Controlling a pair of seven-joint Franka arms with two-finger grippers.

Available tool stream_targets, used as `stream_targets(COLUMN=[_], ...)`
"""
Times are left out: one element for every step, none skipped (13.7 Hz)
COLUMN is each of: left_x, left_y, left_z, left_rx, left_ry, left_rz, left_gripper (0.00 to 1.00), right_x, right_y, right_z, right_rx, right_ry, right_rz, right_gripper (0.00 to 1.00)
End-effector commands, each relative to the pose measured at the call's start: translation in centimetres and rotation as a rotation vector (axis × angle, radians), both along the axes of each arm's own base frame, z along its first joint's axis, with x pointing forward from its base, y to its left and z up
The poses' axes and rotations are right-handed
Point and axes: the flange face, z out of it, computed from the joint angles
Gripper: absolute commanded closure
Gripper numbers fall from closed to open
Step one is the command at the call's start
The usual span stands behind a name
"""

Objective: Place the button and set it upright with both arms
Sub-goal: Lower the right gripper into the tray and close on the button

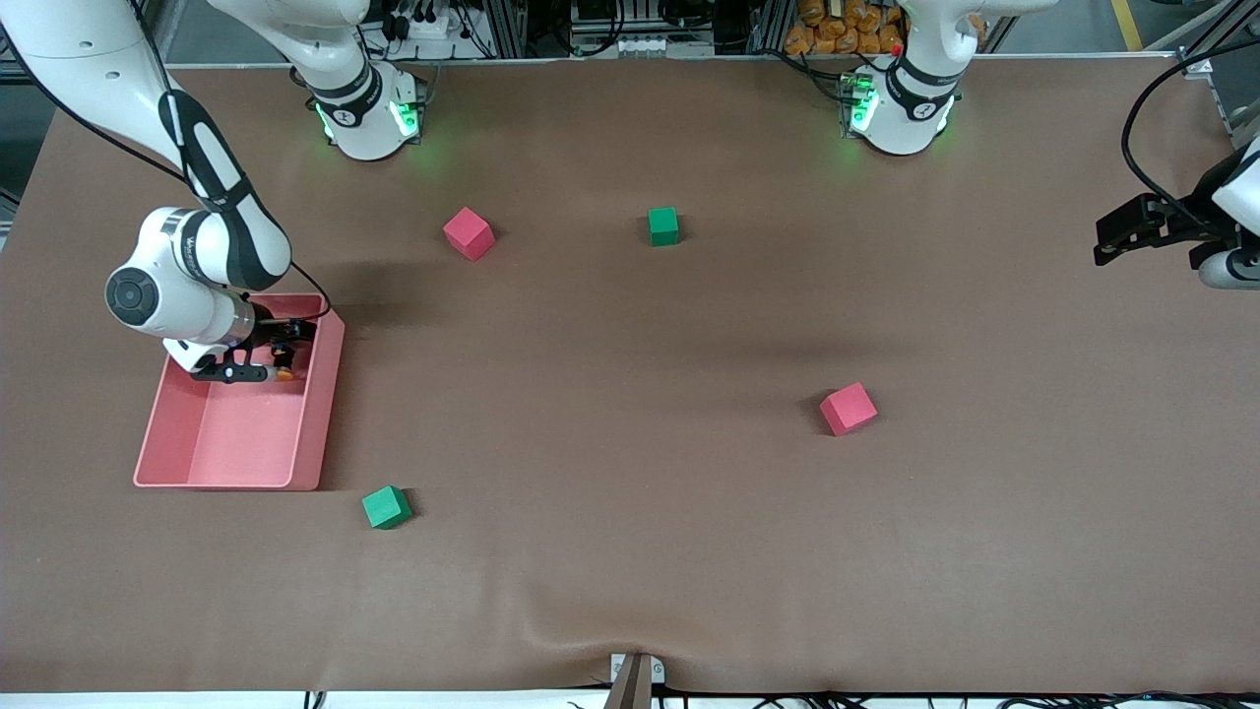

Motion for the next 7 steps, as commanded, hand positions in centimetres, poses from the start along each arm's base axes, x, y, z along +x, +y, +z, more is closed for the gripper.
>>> stream_targets(left_x=[-0.18, -0.18, -0.18, -0.18, -0.18, -0.2, -0.2], left_y=[0.17, 0.17, 0.17, 0.17, 0.17, 0.17, 0.17], left_z=[0.31, 0.31, 0.31, 0.31, 0.31, 0.3, 0.3], left_rx=[-0.011, -0.011, -0.011, -0.011, -0.011, -0.011, -0.011], left_ry=[0.005, 0.005, 0.005, 0.005, 0.005, 0.007, 0.007], left_rz=[0.009, 0.009, 0.009, 0.009, 0.009, 0.009, 0.009], left_gripper=[0.0, 0.0, 0.0, 0.0, 0.0, 0.0, 0.0], right_x=[0.14, 0.11, 0.11, 0.2, 0.21, 0.22, 0.22], right_y=[0.05, 0.06, -0.02, -0.03, 0.05, -0.03, -0.03], right_z=[0.27, -0.01, -0.25, -0.27, -0.27, -0.26, -0.26], right_rx=[-0.01, -0.01, -0.011, -0.012, -0.012, -0.013, -0.013], right_ry=[-0.032, -0.035, -0.038, -0.046, -0.046, -0.047, -0.047], right_rz=[0.01, 0.009, 0.008, 0.009, 0.011, 0.009, 0.009], right_gripper=[0.0, 0.0, 0.0, 0.0, 0.0, 0.0, 0.0])
